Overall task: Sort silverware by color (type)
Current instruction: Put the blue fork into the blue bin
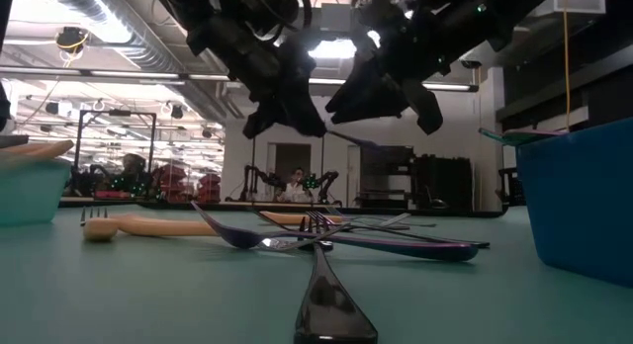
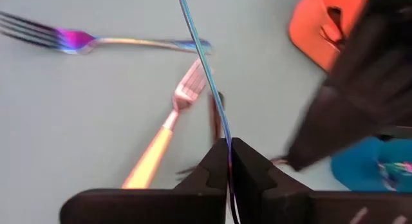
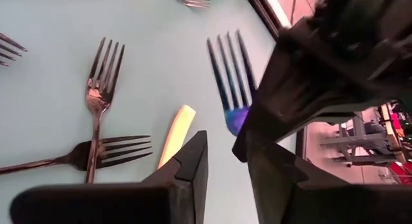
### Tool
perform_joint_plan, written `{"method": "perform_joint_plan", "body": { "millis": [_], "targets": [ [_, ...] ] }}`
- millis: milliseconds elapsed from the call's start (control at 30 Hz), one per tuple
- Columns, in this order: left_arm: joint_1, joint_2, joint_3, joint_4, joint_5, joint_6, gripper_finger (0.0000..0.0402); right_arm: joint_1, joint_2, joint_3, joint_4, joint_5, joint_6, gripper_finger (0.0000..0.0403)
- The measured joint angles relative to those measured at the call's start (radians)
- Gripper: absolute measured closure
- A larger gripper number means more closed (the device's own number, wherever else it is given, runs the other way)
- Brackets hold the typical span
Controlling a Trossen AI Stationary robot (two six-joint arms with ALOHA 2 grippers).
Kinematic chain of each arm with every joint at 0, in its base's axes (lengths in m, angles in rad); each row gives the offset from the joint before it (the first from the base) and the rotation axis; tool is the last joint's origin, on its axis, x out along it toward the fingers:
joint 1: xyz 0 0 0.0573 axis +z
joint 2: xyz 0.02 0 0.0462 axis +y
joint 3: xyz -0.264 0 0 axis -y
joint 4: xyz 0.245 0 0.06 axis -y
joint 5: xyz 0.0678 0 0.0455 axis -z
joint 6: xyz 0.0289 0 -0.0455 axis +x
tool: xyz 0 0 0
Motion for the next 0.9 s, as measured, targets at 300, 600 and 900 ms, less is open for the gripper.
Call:
{"method": "perform_joint_plan", "body": {
  "millis": [300,600,900],
  "targets": [
    [0.000,0.000,0.000,0.042,-0.138,0.038,0.0400,0.000,-0.120,0.000,-0.013,0.007,0.159,0.0301],
    [-0.001,0.000,0.000,0.243,-0.157,0.077,0.0400,0.000,-0.365,0.000,-0.172,0.068,0.356,0.0301],
    [-0.018,0.000,0.000,0.368,-0.200,0.140,0.0400,-0.001,-0.633,0.000,-0.390,0.175,0.629,0.0301]
  ]
}}
